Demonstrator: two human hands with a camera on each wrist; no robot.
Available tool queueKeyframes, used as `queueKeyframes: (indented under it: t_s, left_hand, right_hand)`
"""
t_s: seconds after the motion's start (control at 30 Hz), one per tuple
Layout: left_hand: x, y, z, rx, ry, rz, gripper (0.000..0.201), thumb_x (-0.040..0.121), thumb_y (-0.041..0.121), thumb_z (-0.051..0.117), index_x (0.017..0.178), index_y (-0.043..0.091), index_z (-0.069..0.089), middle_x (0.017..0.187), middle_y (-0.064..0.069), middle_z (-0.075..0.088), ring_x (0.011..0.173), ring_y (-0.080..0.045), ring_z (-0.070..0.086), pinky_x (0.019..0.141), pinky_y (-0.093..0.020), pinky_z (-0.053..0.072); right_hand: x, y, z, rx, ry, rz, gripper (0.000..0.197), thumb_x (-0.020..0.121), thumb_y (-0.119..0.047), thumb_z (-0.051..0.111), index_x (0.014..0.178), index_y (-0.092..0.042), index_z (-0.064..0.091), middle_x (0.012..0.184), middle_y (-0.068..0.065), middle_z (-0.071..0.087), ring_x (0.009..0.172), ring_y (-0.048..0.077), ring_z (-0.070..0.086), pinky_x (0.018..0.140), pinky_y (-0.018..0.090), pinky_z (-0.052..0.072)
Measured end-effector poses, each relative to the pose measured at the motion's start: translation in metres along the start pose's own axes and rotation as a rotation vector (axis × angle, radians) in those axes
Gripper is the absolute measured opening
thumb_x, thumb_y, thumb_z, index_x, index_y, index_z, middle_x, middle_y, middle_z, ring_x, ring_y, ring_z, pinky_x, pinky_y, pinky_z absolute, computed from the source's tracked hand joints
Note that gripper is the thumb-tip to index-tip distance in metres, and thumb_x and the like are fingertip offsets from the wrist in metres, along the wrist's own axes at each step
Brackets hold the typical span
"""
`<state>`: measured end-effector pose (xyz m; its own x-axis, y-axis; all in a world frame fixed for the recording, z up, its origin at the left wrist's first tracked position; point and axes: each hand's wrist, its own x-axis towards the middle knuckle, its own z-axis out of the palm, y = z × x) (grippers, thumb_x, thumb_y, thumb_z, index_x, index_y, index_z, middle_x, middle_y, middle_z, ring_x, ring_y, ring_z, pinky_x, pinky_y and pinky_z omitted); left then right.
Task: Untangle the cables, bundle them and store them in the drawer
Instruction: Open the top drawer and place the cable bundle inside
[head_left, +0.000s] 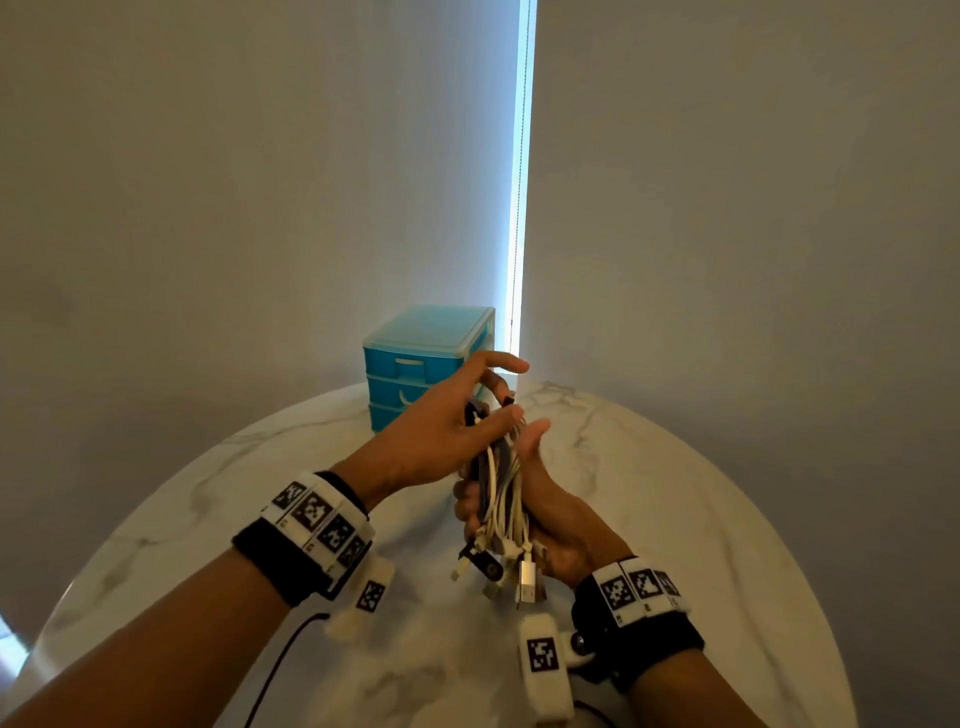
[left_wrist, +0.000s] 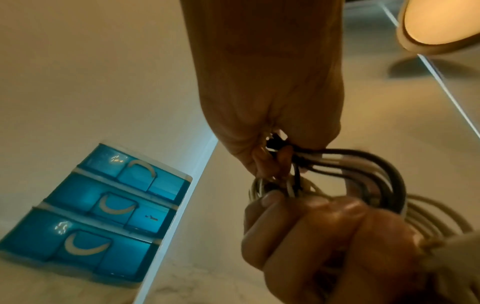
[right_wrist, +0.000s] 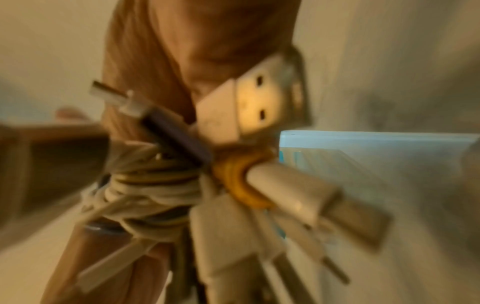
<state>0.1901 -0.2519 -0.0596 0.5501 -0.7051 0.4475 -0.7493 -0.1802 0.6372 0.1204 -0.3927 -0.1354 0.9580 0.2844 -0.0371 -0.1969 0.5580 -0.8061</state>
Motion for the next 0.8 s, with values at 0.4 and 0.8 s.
queueKeyframes:
  t_s: [0.4,0.8]
  left_hand:
    - [0.018,-0.035,-0.02,0.197,-0.272,-0.164,0.07,0.084,0.086,0.045,0.135,0.042,0.063,0.145,0.008,0.048,0.131,-0.016,0.052,0.096,-0.027,0.053]
    - [0.03,-0.116,-0.075,1.037,0.246,-0.136,0.033,0.092,0.041,0.074,0.12,0.026,0.068,0.143,-0.006,0.055,0.125,-0.031,0.057,0.099,-0.051,0.046]
  right_hand:
    - [0.006,0.008,-0.001,-0.255,0.157,0.101,0.007,0.079,-0.004,0.067,0.082,-0.008,0.062,0.075,0.013,0.06,0.062,0.022,0.062,0.058,0.032,0.057]
    - [0.017,0.002,-0.042,0.272,0.393,-0.212,0.017,0.077,-0.007,0.058,0.063,-0.012,0.05,0.062,0.012,0.054,0.052,0.026,0.055,0.05,0.031,0.051]
